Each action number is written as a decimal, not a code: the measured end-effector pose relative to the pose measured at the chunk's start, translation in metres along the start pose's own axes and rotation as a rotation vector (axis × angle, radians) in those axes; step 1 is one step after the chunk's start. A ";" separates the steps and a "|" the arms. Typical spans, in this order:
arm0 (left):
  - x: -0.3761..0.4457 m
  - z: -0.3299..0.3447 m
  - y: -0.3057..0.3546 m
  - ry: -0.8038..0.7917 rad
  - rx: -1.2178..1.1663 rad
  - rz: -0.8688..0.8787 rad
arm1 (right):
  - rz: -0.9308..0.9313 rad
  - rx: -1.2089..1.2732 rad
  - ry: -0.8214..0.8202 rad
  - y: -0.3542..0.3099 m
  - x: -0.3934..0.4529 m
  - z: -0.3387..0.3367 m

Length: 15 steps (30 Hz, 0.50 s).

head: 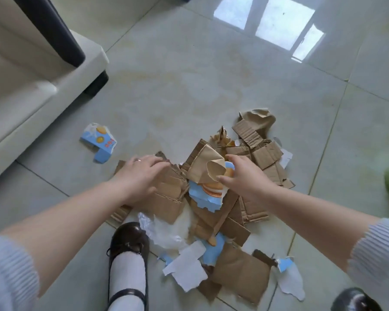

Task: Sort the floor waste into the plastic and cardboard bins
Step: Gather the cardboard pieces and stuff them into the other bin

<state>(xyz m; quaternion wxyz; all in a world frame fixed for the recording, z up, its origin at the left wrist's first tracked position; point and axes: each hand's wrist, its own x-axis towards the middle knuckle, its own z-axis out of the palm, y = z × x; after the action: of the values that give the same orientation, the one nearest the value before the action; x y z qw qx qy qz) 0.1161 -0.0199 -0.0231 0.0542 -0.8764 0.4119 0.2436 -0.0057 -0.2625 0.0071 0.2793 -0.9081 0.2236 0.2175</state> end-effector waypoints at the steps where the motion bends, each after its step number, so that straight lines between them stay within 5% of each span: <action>1: 0.001 0.008 -0.007 -0.037 0.073 0.010 | 0.017 -0.016 0.015 -0.007 0.010 0.003; 7: 0.014 0.027 -0.028 -0.143 0.227 0.054 | 0.211 -0.092 0.039 -0.026 0.040 0.025; 15: 0.036 0.017 -0.026 -0.137 0.436 0.243 | 0.198 0.004 0.131 -0.021 0.040 0.025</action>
<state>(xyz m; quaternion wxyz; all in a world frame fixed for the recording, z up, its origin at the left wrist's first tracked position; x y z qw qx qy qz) 0.1487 -0.0230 -0.0573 0.2399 -0.7695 0.5524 0.2125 0.0311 -0.2435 -0.0236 0.2431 -0.8932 0.3305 0.1840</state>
